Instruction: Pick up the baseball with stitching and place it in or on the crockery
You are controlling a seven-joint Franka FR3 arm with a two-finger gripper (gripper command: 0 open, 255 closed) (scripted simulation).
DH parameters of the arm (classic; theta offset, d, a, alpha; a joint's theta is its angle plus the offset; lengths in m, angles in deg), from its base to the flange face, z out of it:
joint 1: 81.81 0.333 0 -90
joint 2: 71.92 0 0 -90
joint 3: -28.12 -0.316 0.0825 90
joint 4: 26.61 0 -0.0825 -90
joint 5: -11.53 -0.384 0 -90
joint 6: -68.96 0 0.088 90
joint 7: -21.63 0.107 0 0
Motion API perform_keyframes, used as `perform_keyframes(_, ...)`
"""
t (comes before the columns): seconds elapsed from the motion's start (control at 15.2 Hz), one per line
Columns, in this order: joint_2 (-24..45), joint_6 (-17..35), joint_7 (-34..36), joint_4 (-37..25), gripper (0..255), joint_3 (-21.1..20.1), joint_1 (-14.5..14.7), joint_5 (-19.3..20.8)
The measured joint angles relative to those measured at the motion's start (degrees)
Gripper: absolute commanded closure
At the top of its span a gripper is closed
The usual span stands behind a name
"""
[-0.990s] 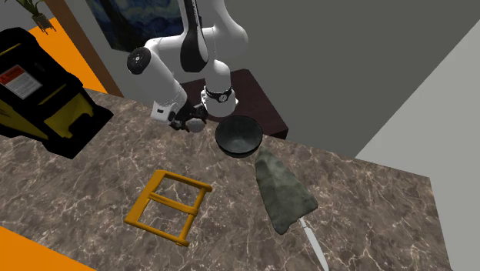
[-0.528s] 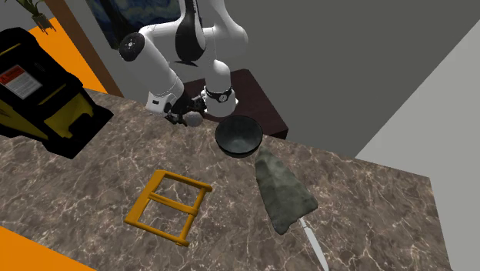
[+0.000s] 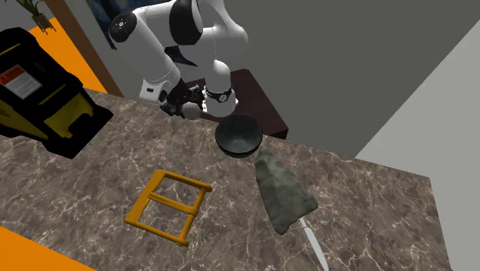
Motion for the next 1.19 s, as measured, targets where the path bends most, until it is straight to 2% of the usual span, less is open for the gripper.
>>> perform_keyframes(0.73, -3.23, -9.22, 1.24, -6.17, 255, -3.94, 0.69, -3.14)
perform_keyframes(1.19, 0.72, -4.64, 9.34, -6.37, 255, -10.68, 7.88, -11.12)
